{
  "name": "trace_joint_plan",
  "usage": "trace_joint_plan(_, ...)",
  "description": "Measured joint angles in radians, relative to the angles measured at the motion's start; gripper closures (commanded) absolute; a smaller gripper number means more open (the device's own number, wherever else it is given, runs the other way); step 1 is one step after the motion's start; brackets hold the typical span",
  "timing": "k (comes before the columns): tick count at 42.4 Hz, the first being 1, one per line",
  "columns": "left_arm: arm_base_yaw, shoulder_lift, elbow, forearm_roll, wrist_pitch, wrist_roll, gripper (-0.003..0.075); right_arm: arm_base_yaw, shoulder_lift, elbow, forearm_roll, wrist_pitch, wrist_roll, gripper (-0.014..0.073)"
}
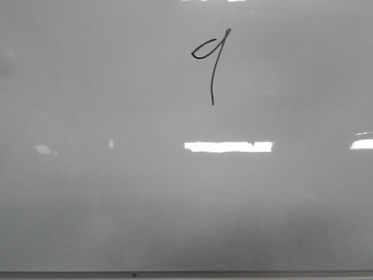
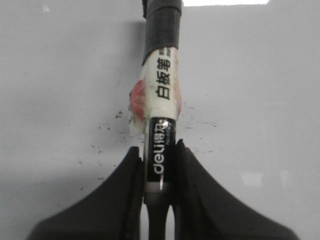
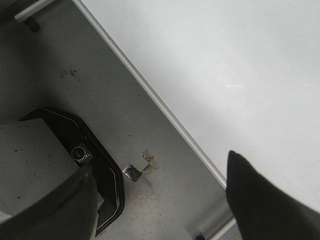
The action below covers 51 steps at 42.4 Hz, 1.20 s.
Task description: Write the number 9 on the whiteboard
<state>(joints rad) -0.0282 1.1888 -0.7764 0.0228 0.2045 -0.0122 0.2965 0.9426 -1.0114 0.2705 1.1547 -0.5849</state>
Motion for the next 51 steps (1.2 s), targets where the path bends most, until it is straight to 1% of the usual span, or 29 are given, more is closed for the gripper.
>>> trace_joint_plan(7, 0.004, 0.155, 0.002, -0.005, -0.088, 0.0, 0.0738, 0.0, 0.0, 0.0, 0.0, -0.006, 0.0, 0.0036)
trace_joint_plan(12, 0.004, 0.238, 0.002, -0.005, -0.104, -0.002, 0.0732, 0.0, 0.0, 0.0, 0.0, -0.006, 0.0, 0.0036)
trace_joint_plan(14, 0.004, 0.255, 0.0, -0.005, -0.104, -0.002, 0.0712, 0.0, 0.0, 0.0, 0.0, -0.006, 0.0, 0.0036)
trace_joint_plan(16, 0.004, 0.272, -0.005, -0.005, -0.102, -0.002, 0.068, 0.0, 0.0, 0.0, 0.0, -0.006, 0.0, 0.0036)
trace_joint_plan(22, 0.004, 0.302, -0.026, -0.005, -0.089, -0.002, 0.0487, 0.0, 0.0, 0.0, 0.0, -0.006, 0.0, 0.0036)
trace_joint_plan(25, 0.004, 0.302, -0.029, -0.005, -0.083, -0.002, 0.0423, 0.0, 0.0, 0.0, 0.0, -0.006, 0.0, 0.0036)
trace_joint_plan(28, 0.004, 0.302, -0.03, -0.005, -0.079, -0.002, 0.0389, 0.0, 0.0, 0.0, 0.0, -0.006, 0.002, 0.0036)
trace_joint_plan(31, 0.006, 0.302, -0.035, -0.003, -0.059, -0.002, 0.0389, 0.0, 0.0, 0.0, 0.0, -0.006, 0.017, 0.0036)
trace_joint_plan(35, 0.006, 0.286, -0.054, 0.004, 0.001, -0.002, 0.0391, 0.0, -0.005, 0.0, -0.011, -0.006, 0.077, 0.0036)
trace_joint_plan(38, 0.006, 0.253, -0.075, 0.013, 0.056, -0.002, 0.0391, 0.0, -0.017, 0.0, -0.04, -0.006, 0.15, 0.0036)
trace_joint_plan(45, 0.006, 0.145, -0.123, 0.019, 0.2, -0.002, 0.0396, 0.0, -0.073, 0.0, -0.152, -0.006, 0.354, 0.0044)
trace_joint_plan(48, 0.006, 0.091, -0.13, 0.019, 0.251, 0.0, 0.0396, 0.0, -0.111, 0.0, -0.188, -0.006, 0.409, 0.0061)
trace_joint_plan(51, -0.002, 0.035, -0.132, 0.019, 0.298, 0.006, 0.0396, 0.0, -0.151, 0.0, -0.202, -0.006, 0.436, 0.0078)
